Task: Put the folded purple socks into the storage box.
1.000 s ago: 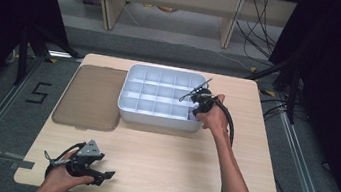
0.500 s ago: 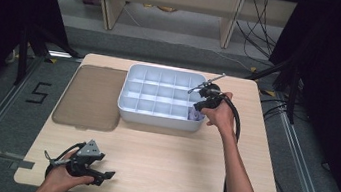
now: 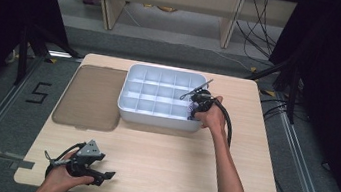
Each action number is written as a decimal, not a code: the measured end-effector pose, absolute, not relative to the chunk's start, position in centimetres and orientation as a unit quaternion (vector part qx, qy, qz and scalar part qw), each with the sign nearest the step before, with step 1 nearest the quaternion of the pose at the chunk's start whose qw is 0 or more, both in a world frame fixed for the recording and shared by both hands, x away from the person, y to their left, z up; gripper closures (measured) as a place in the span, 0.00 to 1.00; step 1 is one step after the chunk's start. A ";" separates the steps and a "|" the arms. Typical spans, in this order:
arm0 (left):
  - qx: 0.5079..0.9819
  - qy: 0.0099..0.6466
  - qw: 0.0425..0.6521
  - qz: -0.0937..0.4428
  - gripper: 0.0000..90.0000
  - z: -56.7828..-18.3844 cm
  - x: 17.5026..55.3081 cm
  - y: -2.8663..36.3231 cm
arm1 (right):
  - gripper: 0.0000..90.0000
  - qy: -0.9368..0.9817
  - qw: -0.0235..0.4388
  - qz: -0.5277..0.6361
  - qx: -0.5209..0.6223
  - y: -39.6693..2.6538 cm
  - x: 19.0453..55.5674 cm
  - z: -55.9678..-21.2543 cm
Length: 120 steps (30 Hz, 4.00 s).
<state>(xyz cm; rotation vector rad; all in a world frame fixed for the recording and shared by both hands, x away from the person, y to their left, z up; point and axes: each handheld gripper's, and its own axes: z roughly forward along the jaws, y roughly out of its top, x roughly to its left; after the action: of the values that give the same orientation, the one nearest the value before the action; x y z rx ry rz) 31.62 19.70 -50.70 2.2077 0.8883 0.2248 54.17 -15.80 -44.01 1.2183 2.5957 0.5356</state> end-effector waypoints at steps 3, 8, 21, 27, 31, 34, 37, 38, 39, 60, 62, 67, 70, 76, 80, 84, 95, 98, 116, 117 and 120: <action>0.858 0.344 0.372 0.084 0.26 -50.7 31.5 19.6 | 0.95 0.887 0.105 0.172 0.416 -15.8 54.4 -44.4; 0.854 0.351 0.375 0.082 0.26 -50.7 31.5 19.6 | 0.96 0.886 0.103 0.162 0.421 -15.5 54.5 -44.7; 0.854 0.350 0.377 0.083 0.26 -50.7 31.5 19.6 | 0.87 0.871 0.108 0.204 0.434 -16.7 54.0 -41.4; 0.858 0.345 0.373 0.083 0.26 -50.6 31.5 19.5 | 0.88 0.856 0.127 0.244 0.438 -16.8 54.2 -39.7; 0.851 0.355 0.379 0.077 0.26 -50.7 31.5 19.5 | 0.92 0.852 0.133 0.260 0.434 -16.3 54.9 -39.8; 0.856 0.349 0.372 0.086 0.26 -50.6 31.6 19.7 | 0.95 0.853 0.132 0.264 0.431 -15.8 55.1 -40.0; 0.856 0.347 0.374 0.082 0.26 -50.6 31.5 19.7 | 0.99 0.851 0.129 0.259 0.439 -15.0 55.7 -40.7; 0.851 0.355 0.380 0.079 0.26 -50.6 31.4 19.5 | 1.00 0.854 0.131 0.256 0.434 -14.9 56.0 -41.0; 0.850 0.355 0.380 0.079 0.26 -50.6 31.4 19.5 | 1.00 0.854 0.131 0.249 0.437 -14.8 56.1 -41.3; 0.854 0.351 0.373 0.086 0.26 -50.6 31.6 19.7 | 1.00 0.880 0.096 0.154 0.438 -15.8 55.1 -44.3; 0.855 0.351 0.373 0.085 0.26 -50.6 31.5 19.7 | 1.00 0.880 0.095 0.149 0.442 -15.6 55.1 -44.4; 0.858 0.345 0.372 0.083 0.26 -50.6 31.5 19.7 | 1.00 0.880 0.083 0.134 0.449 -15.4 55.4 -44.6; 0.857 0.347 0.372 0.084 0.26 -50.5 31.6 19.8 | 1.00 0.882 0.081 0.128 0.445 -15.3 55.5 -44.5; 0.854 0.351 0.374 0.084 0.26 -50.6 31.6 19.8 | 0.94 0.875 0.086 0.188 0.438 -16.2 55.1 -43.0; 0.850 0.358 0.377 0.081 0.26 -50.6 31.6 19.7 | 0.87 0.863 0.105 0.224 0.440 -16.4 54.4 -41.7; 0.852 0.356 0.376 0.082 0.26 -50.6 31.5 19.8 | 0.87 0.859 0.111 0.243 0.437 -16.5 54.1 -41.0; 0.853 0.352 0.375 0.088 0.26 -50.5 31.7 19.9 | 0.81 0.852 0.126 0.281 0.423 -17.2 52.7 -39.4; 0.853 0.352 0.375 0.088 0.26 -50.5 31.7 19.9 | 0.78 0.850 0.124 0.285 0.425 -17.2 52.3 -39.2; 0.848 0.360 0.379 0.087 0.26 -50.6 31.7 19.9 | 0.57 0.836 0.138 0.333 0.414 -17.1 49.7 -38.7; 0.848 0.360 0.378 0.087 0.26 -50.5 31.7 19.9 | 0.56 0.838 0.136 0.334 0.410 -17.2 49.6 -38.8; 0.847 0.361 0.380 0.087 0.26 -50.5 31.7 19.9 | 0.52 0.838 0.142 0.338 0.405 -17.4 49.2 -38.8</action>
<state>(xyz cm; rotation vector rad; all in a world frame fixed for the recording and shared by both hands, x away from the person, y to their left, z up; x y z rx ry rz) 31.73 19.94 -50.54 2.1641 0.9221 0.2227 49.24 -17.36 -38.82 1.1691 2.4177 0.9766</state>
